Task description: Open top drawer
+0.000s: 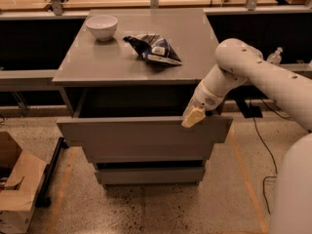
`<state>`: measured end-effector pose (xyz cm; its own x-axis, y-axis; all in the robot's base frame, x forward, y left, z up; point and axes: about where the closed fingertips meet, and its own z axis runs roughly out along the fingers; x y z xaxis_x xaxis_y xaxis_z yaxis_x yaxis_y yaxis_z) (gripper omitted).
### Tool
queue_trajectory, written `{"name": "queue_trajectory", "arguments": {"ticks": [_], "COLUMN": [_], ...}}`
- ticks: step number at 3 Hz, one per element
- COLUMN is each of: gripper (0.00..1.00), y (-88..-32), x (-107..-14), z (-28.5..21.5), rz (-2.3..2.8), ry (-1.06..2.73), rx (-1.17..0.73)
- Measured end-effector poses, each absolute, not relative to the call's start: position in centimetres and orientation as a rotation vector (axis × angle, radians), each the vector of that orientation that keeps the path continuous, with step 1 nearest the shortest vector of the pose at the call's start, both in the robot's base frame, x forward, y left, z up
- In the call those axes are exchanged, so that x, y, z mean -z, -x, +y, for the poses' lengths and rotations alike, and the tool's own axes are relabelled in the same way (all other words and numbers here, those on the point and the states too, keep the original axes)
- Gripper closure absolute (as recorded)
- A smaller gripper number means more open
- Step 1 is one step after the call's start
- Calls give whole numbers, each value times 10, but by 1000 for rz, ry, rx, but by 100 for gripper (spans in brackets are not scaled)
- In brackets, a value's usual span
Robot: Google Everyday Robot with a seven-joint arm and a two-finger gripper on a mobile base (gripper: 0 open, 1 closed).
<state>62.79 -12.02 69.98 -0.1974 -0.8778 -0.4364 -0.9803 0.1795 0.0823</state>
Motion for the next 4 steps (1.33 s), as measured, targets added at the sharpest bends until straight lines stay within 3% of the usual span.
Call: {"name": "queue_trajectory", "arguments": {"ticks": [1, 3, 4], "gripper": [56, 12, 0], "y": [-607, -607, -606], "x": [-680, -685, -683], "z": [-131, -131, -130], "rz": [2233, 2233, 2234], "ry": [1736, 1736, 1738], "rx": [-595, -595, -599]}}
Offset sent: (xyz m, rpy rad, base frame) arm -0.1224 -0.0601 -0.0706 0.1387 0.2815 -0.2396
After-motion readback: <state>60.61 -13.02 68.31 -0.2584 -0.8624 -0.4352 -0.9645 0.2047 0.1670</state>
